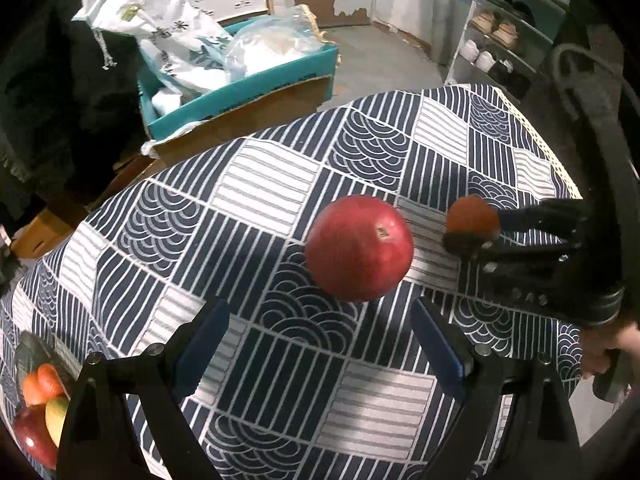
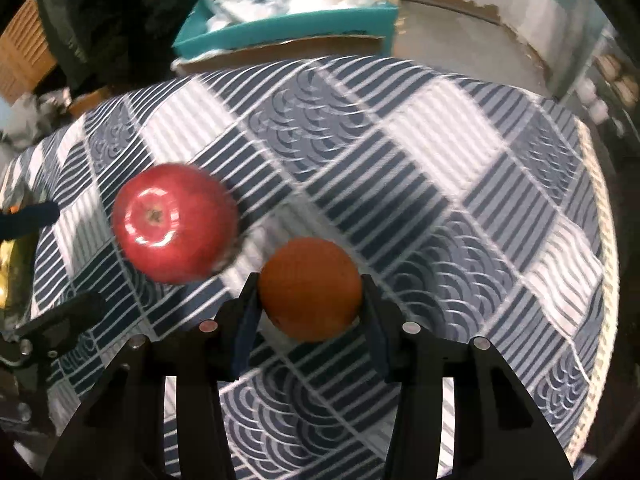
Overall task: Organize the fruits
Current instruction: 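Close the left tool on the red apple and lift it while the right tool lifts the tangerine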
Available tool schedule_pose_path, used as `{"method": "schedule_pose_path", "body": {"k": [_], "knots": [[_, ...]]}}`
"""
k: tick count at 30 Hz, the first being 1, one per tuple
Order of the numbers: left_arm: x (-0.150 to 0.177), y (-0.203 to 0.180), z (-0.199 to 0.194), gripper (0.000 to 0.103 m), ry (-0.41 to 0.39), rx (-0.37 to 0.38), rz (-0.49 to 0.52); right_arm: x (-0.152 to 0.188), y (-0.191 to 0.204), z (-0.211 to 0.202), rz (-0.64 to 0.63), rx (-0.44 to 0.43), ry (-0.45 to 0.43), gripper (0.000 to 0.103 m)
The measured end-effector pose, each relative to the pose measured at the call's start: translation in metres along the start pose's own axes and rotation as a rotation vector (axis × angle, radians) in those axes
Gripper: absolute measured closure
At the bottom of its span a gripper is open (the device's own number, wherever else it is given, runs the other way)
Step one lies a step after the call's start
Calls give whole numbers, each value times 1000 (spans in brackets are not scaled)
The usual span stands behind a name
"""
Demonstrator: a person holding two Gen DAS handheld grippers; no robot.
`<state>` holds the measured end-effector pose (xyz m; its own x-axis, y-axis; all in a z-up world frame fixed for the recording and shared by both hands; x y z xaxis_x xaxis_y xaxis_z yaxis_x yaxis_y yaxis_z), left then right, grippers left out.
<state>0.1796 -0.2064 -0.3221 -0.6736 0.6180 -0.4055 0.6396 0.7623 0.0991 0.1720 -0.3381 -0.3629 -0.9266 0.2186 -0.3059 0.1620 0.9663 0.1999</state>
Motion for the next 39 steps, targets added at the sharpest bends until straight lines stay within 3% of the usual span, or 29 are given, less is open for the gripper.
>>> {"method": "schedule_pose_path", "body": {"k": [9,18,21,23,39], "knots": [[-16,-16,24,10,27,8,29,-6,-37,-18,98,39,-44,57],[-22,-19,47,11,45,28,-2,-5,-39,-22,120,32,-55,57],[-22,-17,49,23,40,27,-23,-7,-35,-18,118,28,-52,57],[-21,-18,52,27,46,62,-37,-6,-34,-17,116,29,-50,57],[-3,-4,27,27,0,48,-81,-10,-18,-29,105,24,-83,57]]}}
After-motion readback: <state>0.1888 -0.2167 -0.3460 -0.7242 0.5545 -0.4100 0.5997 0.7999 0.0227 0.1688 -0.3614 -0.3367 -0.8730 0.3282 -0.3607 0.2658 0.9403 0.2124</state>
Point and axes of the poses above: each gripper's, at about its wrist camera, not at the fingertips, and z roughly the way its jaws point, y to its left, x to its underside, the point moved 10 cm from there along z, roughly the way its jaws point, and after that the axes turned 15 degrees about z, right-handed, at the moved point
